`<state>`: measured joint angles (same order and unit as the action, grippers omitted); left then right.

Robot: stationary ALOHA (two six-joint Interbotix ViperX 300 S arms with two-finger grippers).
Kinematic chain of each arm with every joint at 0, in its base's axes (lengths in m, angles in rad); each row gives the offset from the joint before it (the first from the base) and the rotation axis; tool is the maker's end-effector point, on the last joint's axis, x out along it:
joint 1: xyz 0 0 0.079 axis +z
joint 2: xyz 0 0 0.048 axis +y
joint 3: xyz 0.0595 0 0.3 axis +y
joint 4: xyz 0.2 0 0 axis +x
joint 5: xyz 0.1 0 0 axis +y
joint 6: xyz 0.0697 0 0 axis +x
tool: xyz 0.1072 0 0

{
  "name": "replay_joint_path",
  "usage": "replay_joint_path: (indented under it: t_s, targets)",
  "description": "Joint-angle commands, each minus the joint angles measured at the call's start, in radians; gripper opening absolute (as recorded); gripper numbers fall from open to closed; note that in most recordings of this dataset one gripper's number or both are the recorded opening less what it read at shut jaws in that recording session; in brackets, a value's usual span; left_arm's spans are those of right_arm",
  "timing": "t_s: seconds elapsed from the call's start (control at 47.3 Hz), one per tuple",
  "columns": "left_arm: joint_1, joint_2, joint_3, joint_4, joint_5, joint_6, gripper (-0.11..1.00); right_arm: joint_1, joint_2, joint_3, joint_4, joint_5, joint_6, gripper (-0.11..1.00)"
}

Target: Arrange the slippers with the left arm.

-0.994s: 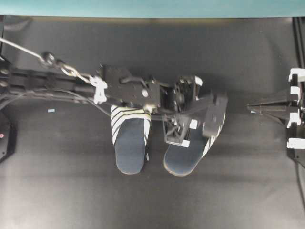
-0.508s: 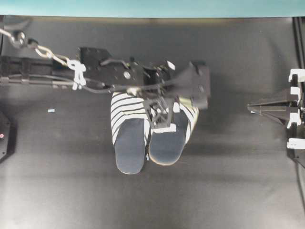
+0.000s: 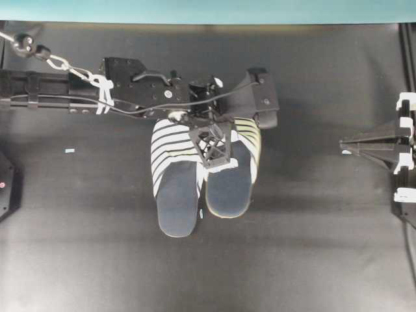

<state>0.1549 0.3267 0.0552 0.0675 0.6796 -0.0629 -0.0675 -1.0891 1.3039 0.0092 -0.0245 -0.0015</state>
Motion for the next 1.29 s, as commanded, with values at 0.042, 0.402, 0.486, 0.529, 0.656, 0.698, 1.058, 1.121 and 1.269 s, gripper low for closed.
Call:
replay_joint_path:
  t_s: [0.042, 0.402, 0.486, 0.529, 0.656, 0.698, 1.058, 1.121, 1.269]
  targets:
    - [-0.005, -0.002, 0.006, 0.000, -0.012, -0.014, 0.01, -0.002, 0.003, -0.006, 0.002, -0.009, 0.005, 0.01]
    - [-0.008, 0.006, 0.015, 0.000, -0.055, -0.008, 0.01, -0.002, -0.002, -0.006, 0.002, -0.014, 0.005, 0.01]
    - [-0.012, 0.006, 0.017, 0.000, -0.055, -0.008, 0.01, -0.002, -0.002, -0.006, 0.002, -0.014, 0.005, 0.01]
    - [-0.014, 0.006, 0.017, 0.000, -0.055, -0.006, 0.01, -0.002, -0.002, -0.006, 0.002, -0.014, 0.005, 0.01]
    - [-0.025, 0.008, 0.017, -0.002, -0.058, -0.006, 0.01, -0.002, -0.002, -0.006, 0.002, -0.014, 0.005, 0.01]
    - [-0.026, 0.008, 0.017, 0.000, -0.060, -0.006, 0.01, -0.002, -0.002, -0.006, 0.002, -0.014, 0.005, 0.01]
    - [-0.035, 0.011, 0.018, 0.000, -0.058, -0.017, 0.12, -0.002, -0.005, -0.006, 0.002, -0.014, 0.005, 0.01]
    - [-0.035, 0.011, 0.017, -0.002, -0.060, -0.017, 0.26, -0.002, -0.005, -0.006, 0.002, -0.014, 0.005, 0.01]
    - [-0.046, 0.011, 0.018, 0.000, -0.060, -0.003, 0.66, -0.002, -0.006, -0.006, 0.002, -0.014, 0.005, 0.01]
